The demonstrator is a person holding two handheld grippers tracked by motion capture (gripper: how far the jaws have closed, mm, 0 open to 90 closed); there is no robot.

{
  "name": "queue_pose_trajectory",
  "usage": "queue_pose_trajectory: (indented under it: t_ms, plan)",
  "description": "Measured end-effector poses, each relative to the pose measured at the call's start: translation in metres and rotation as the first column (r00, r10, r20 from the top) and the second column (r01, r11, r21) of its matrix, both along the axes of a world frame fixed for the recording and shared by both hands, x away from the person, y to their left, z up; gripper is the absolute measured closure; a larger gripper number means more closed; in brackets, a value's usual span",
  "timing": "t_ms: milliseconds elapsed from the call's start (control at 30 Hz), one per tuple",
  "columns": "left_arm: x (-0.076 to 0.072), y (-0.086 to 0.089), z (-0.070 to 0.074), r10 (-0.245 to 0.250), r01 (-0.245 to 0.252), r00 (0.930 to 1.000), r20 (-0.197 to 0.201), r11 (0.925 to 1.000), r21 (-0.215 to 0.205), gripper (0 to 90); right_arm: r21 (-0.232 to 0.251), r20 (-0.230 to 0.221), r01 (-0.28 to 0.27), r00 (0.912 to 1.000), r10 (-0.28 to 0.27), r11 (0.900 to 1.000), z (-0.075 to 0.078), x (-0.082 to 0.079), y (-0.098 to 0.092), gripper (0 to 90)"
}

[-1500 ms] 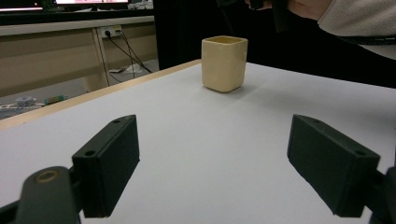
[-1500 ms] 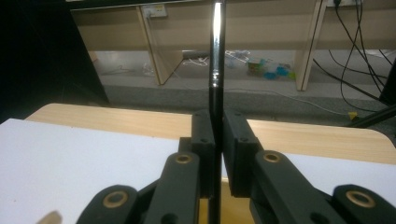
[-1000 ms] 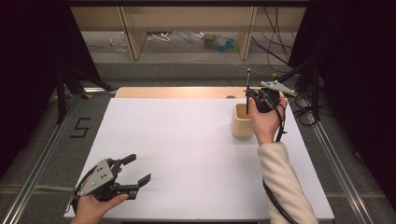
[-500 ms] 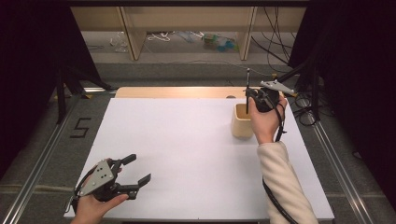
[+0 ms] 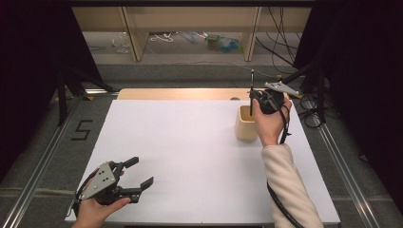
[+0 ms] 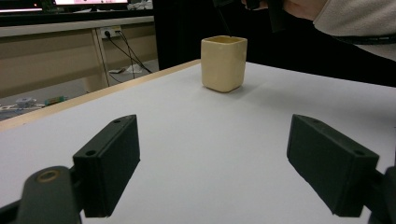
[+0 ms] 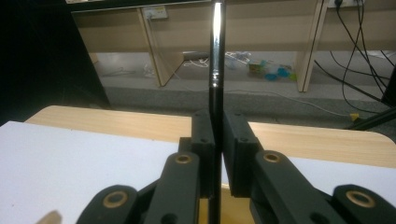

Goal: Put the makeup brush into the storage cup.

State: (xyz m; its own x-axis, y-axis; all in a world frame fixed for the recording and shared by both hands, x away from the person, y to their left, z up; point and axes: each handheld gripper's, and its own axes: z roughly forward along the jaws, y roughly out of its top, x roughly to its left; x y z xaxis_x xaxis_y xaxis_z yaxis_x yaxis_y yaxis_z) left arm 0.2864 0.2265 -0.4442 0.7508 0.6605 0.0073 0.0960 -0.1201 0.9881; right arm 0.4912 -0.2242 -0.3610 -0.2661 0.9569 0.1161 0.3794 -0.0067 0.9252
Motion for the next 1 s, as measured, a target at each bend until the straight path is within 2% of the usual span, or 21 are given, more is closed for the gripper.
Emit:
queue_pose_trajectory:
  t_ms: [1000]
  plan:
    - [0.0001,0.0001,0.0002,0.000,0.000,1.0000,0.002,1.0000,-0.002,17.0,-0.008,0.008,0.004,1.0000,-0.004,1.000,-0.0021,0.0024,0.0004,84.1]
